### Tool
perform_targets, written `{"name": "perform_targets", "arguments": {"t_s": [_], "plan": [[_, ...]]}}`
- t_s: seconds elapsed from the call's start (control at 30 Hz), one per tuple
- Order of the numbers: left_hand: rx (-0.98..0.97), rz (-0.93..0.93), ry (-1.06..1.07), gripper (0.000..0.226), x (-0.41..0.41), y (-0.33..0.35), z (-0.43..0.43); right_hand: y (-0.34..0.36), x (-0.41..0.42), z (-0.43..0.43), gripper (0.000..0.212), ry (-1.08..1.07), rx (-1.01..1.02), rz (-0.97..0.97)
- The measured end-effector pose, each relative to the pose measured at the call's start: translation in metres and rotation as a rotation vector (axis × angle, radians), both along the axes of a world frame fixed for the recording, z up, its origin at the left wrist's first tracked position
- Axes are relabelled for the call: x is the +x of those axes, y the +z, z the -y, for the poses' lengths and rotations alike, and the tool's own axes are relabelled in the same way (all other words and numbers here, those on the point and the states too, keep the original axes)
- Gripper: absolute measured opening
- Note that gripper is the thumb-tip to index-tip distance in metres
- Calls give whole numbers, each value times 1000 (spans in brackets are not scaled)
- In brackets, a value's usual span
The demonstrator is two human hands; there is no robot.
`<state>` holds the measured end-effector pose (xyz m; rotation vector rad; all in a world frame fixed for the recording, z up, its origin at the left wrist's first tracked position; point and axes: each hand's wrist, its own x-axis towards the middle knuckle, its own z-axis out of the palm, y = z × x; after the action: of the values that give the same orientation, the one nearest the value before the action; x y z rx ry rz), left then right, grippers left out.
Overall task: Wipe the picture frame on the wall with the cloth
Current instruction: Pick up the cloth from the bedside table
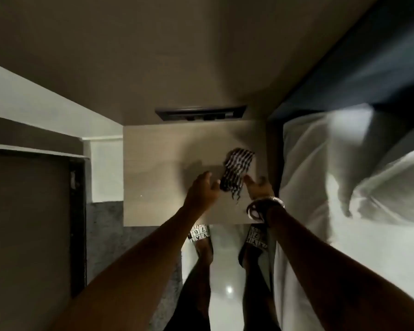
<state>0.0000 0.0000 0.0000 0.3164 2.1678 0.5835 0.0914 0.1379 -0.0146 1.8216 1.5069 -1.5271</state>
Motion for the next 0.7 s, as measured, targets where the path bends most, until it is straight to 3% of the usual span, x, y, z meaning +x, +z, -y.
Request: {"name": "perform_targets", "arguments": {"t_s": [0.1, 0.2, 0.37, 0.47, 0.6, 0.7], "plan": [[43, 37, 168, 46, -12, -43, -21, -45, -19, -18, 75, -136, 16, 17], [61, 127, 251, 34, -19, -70, -47, -72, -31, -26, 69, -82, -34, 30], [106, 275, 401, 37, -14, -107, -71, -109, -33, -15, 28, -190, -38, -41], [138, 310, 519, 35, -13, -112, -73, -115, -32, -16, 26, -232, -116, -67], [115, 494, 593, 38, -18, -99, -62, -86, -39, -21, 61, -251, -399, -122], [101, 624, 654, 40, -17, -62, -52, -45, -36, -14, 49, -469, -473, -202]]}}
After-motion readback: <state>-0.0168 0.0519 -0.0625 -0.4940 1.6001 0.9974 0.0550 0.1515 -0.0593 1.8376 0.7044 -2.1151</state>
